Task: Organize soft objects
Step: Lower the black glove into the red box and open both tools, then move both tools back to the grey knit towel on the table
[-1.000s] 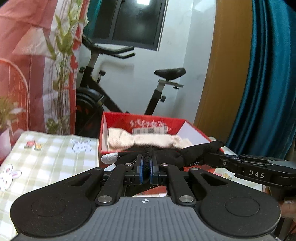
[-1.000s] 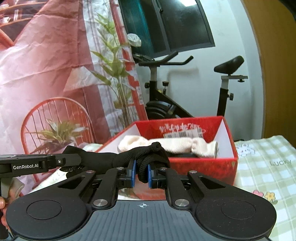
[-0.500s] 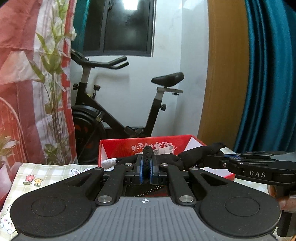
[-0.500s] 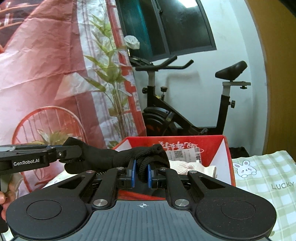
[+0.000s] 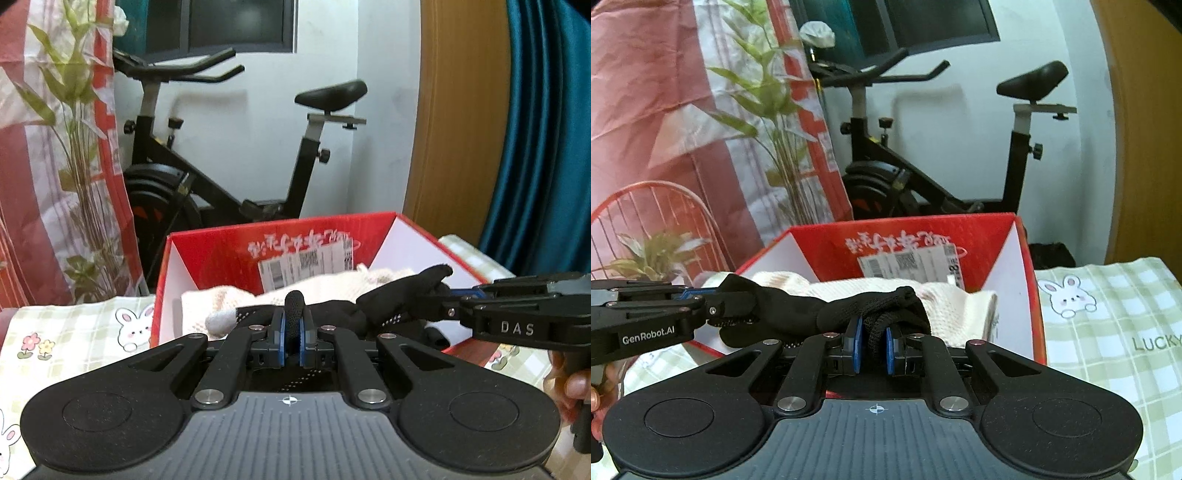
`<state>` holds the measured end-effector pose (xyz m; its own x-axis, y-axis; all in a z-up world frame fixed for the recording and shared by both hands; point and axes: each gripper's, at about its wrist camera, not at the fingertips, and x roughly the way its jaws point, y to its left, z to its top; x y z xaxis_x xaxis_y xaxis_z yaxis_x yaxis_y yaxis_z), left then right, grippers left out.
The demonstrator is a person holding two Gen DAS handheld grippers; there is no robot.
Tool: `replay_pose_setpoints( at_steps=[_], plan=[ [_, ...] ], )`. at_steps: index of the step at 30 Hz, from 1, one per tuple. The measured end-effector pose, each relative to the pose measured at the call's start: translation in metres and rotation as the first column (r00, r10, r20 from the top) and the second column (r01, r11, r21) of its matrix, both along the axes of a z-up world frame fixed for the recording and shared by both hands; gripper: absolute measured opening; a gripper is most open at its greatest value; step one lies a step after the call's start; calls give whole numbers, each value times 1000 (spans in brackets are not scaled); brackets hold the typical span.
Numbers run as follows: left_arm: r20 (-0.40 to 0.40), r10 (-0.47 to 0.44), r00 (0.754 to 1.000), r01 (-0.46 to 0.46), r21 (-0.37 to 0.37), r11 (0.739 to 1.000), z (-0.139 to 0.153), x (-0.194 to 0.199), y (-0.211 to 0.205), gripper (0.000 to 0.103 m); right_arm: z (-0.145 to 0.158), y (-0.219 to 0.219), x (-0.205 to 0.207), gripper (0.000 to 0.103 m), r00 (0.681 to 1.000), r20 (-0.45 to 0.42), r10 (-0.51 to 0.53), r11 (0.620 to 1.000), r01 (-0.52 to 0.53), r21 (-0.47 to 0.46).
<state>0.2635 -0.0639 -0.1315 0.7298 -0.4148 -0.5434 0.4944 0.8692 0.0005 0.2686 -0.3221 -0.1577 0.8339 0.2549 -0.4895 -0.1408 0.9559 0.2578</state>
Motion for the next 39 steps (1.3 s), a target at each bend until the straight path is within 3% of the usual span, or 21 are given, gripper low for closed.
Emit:
replay_pose_setpoints(
  at_steps=[4,6,8,14,23,31,39],
  plan=[
    [9,8,1000,-9,25,1000,-3,-1,0,11,-5,4,-1,20,1000,4,-20,998,21,-54],
    [32,2,999,-3,45,999,-2,-3,-3,23,-5,9,-2,22,999,15,-31,994,32,-100],
    [48,5,999,-8,55,998,0,-6,-3,56,-4,12,-5,27,999,20,-45,990,47,-129],
    [48,60,997,-61,8,998,8,-14,10,97,-2,13,-13,59,996,48,-73,983,80,-166],
    [31,139,990,-139,-3,990,15,-35,33,103,6,12,-38,101,991,84,-100,976,114,-185],
    [86,184,979,-183,-15,983,18,-67,51,103,10,12,-66,103,983,144,-113,976,137,-170],
    [82,213,974,-214,9,977,3,-86,64,103,-7,18,-89,103,982,162,-96,974,127,-189]
  ],
)
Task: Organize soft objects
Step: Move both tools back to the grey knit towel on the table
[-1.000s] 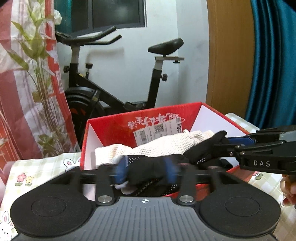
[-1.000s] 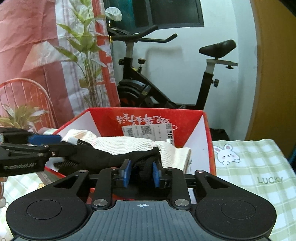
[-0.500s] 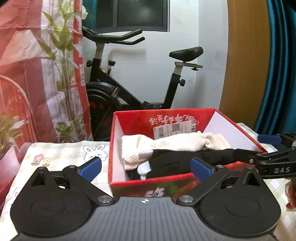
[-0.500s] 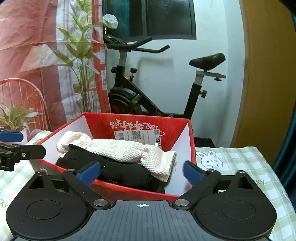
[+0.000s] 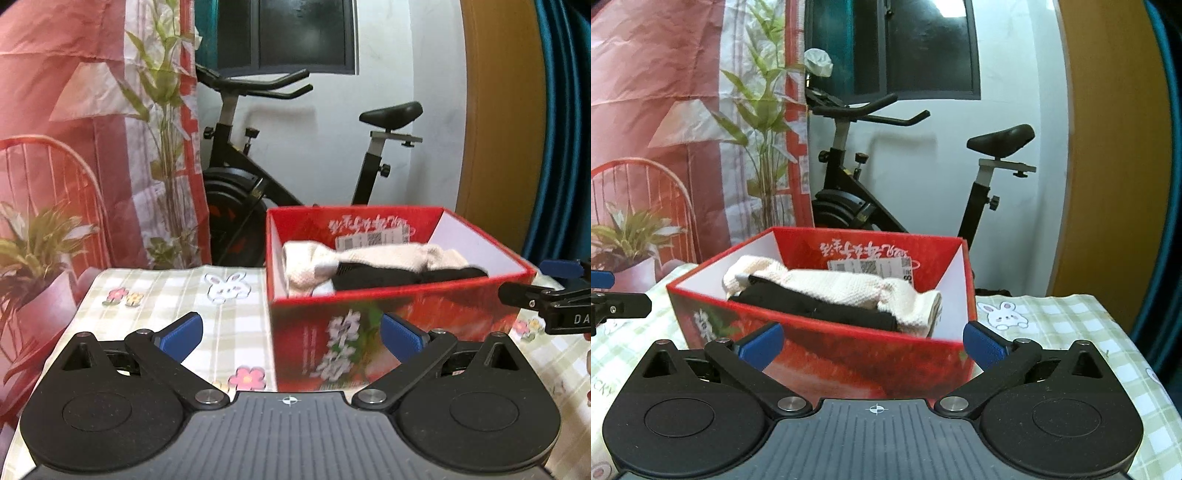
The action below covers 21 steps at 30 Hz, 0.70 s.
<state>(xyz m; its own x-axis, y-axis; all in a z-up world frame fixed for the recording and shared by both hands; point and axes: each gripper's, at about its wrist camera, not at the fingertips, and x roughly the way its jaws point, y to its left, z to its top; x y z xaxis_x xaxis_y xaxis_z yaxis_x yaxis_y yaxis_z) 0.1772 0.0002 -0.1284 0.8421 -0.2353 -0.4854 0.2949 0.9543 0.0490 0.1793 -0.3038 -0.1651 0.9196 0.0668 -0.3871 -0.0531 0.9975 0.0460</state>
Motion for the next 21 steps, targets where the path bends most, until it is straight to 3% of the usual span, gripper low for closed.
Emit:
replay_pose_setpoints(
  at_steps=[15,21],
  plan=[
    [-101,55,993,-57,-14,998,-42,-22,19,103,-48,3,-19,103,999,-48,2,1000,-2,4],
    [-118,70,991,-69,11,998,-54,-28,19,103,-59,4,-18,103,997,-81,-4,1000,6,21]
  ],
)
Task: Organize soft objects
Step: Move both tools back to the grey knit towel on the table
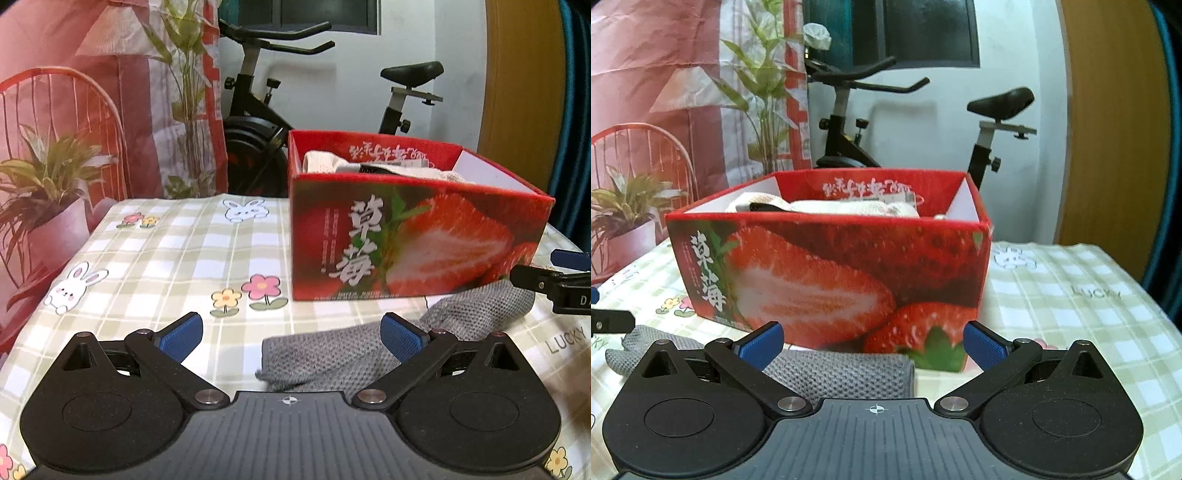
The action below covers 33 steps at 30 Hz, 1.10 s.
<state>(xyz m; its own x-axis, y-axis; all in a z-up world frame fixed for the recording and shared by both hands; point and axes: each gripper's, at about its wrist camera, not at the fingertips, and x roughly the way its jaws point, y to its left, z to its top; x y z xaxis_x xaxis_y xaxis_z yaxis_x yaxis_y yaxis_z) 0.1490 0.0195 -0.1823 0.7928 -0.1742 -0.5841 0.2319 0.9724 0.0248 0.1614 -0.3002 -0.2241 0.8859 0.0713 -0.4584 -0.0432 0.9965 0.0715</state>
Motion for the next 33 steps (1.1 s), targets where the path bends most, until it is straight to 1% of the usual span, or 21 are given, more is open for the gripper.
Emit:
replay_pose_setpoints(
  at_steps=[3,9,11,13,15,19,21,22,24,26,29,33],
  plan=[
    [-17,-4,1000,4,-28,1000,-3,-1,2,103,-5,-2,3,103,1000,-18,-12,1000,12,4],
    [-21,10,1000,-10,-15,1000,-11,-4,1,103,-17,-2,5,103,999,-28,-45,999,45,22],
    [-24,14,1000,-14,-22,1000,-14,-6,0,103,-22,0,4,102,998,-36,-48,999,48,14],
    [-31,14,999,-14,-18,1000,-18,-7,1,103,-25,4,4,102,998,-23,-65,998,64,-21],
    [-40,22,999,-22,-10,1000,-21,-6,2,103,-27,3,6,101,997,-33,-67,998,67,-19],
    [-56,47,997,-48,-20,999,-27,-2,6,103,-31,3,9,91,997,-60,-58,998,57,-18],
    [-67,55,996,-56,-15,998,-30,0,6,103,-32,5,10,82,996,-70,-53,998,51,-29],
    [-72,57,996,-58,-12,998,-32,0,7,103,-34,7,12,80,996,-81,-47,998,43,-40],
    [-81,62,995,-63,-8,998,-35,1,7,103,-37,14,16,70,994,-106,-16,997,8,-71],
    [-89,65,994,-67,-10,998,-37,1,8,103,-38,18,17,66,993,-115,1,996,-11,-88],
    [-100,70,993,-72,-10,997,-41,3,9,103,-38,18,19,64,992,-124,17,997,-26,-76],
    [-121,72,990,-75,-15,997,-46,4,11,103,-38,14,23,64,989,-142,28,998,-34,-44]
  ],
)
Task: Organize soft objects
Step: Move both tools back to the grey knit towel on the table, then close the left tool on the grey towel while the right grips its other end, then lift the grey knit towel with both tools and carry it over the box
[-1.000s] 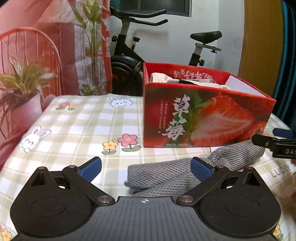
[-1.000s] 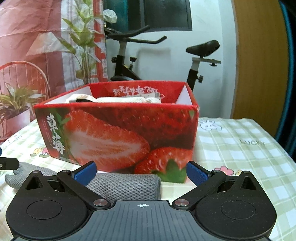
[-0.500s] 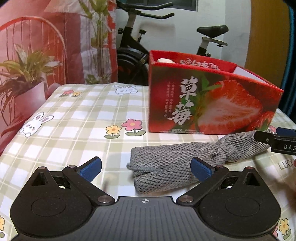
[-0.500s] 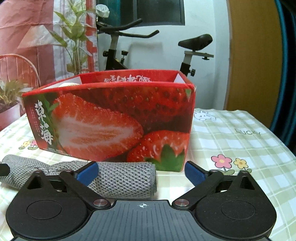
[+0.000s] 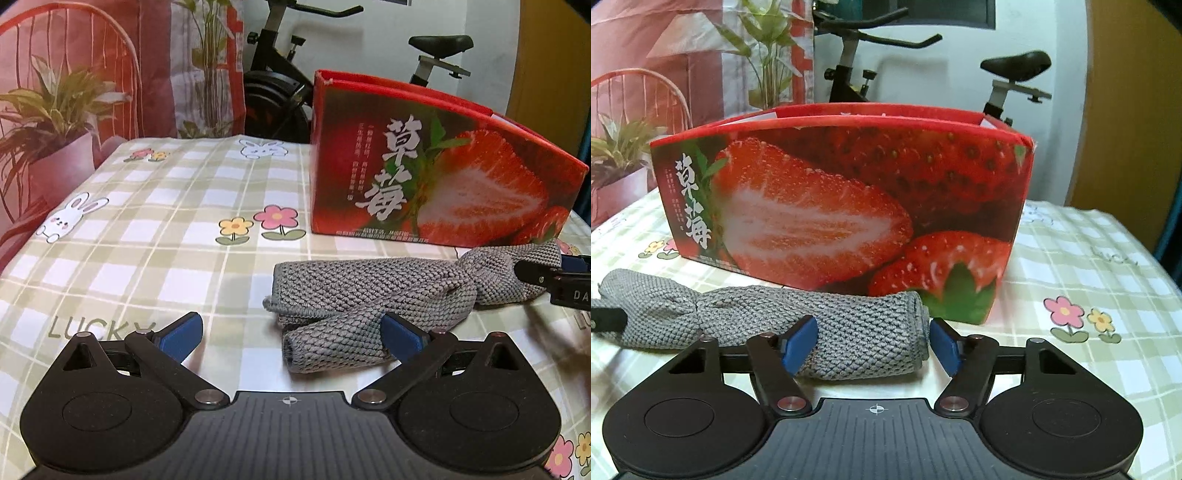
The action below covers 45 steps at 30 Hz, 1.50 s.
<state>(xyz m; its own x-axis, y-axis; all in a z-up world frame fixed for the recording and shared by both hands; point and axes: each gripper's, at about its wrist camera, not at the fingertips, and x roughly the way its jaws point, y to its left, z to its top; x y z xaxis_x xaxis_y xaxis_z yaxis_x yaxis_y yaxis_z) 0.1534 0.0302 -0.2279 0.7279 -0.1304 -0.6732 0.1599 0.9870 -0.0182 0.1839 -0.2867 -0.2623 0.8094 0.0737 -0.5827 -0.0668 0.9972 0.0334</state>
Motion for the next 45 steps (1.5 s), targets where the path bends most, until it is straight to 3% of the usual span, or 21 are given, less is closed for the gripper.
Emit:
replay_pose_setpoints(
  at_steps=[4,11,31,36,38,39,41,42,45],
  plan=[
    [-10,5,1000,-6,-28,1000,-3,0,4,103,-1,-9,6,64,1000,-28,9,998,-7,55],
    [1,5,1000,-5,-8,1000,-5,-1,2,103,-2,-13,7,64,999,-37,19,997,-16,78],
    [-34,-8,999,7,-29,1000,-1,6,2,101,0,-13,4,42,997,-31,74,991,-70,113],
    [-27,-46,999,45,-39,998,3,6,-3,80,0,-13,3,36,996,-28,83,990,-79,120],
    [-18,-79,997,78,-56,995,4,4,-5,55,1,-15,2,33,995,-27,91,987,-87,132],
    [-18,-96,995,94,-70,993,4,4,-6,50,1,-15,2,31,995,-27,91,987,-87,132],
    [-20,-108,994,106,-88,990,4,2,-7,28,1,-15,1,27,995,-23,100,986,-95,139],
    [-24,-126,992,122,-112,986,3,2,-6,22,2,-15,0,24,994,-22,103,985,-99,140],
    [-15,-135,991,132,-104,986,4,-1,-10,19,2,-15,-1,19,994,-17,108,984,-105,141]
  ],
)
